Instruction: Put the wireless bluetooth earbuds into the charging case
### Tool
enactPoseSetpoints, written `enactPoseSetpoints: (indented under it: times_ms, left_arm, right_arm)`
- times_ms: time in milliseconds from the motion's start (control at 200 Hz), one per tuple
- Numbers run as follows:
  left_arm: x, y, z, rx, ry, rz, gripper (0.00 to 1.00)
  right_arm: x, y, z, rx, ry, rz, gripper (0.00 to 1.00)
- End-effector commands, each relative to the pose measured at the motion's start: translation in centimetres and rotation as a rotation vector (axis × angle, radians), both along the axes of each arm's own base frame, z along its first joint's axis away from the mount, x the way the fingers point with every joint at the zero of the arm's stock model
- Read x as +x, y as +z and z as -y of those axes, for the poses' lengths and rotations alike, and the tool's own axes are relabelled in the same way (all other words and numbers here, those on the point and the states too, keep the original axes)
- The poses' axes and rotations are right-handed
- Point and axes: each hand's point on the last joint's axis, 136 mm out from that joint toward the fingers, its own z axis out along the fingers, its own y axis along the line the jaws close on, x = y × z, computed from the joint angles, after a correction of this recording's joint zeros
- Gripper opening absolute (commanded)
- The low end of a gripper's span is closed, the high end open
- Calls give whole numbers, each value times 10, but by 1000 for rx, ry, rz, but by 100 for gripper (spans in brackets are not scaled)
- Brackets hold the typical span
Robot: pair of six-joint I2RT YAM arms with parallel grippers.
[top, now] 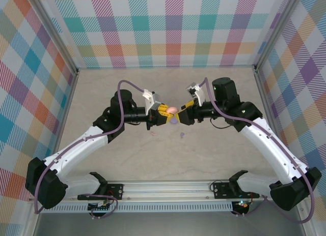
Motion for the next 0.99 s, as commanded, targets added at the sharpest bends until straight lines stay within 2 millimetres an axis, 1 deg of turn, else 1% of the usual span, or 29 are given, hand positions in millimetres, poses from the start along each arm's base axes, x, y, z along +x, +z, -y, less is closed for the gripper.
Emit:
enactPoseSetpoints:
  times_ms: [0,305,440,545,650,775,855,930,990]
  left_arm:
    - [-15,24,2,-56,-57,85,13]
    - [-23,25,2,-53,-92,88,13]
    - [-26,23,2,-44,-106,87,13]
    - [-29,20,2,-41,-118,85,13]
    - [-31,21,2,-41,-121,85,13]
    - [-28,19,1,-32,-108,78,13]
    - [-22,16,1,-18,-71,65,13]
    - [-17,11,0,-5,-42,51,13]
    - [-15,10,-1,-4,-27,35,13]
  right_arm:
    - [6,10,-1,-3,-15,44,68]
    - [20,8,1,-18,-89,47,67]
    - [28,13,7,-16,-153,70,67]
    - [37,12,12,-28,-213,76,64]
    - [39,12,13,-29,-231,75,64]
    - [38,16,15,-15,-241,82,64]
    - [36,20,17,-2,-248,100,65]
    - [37,23,23,4,-289,120,67]
    - [42,21,33,-13,-354,130,68]
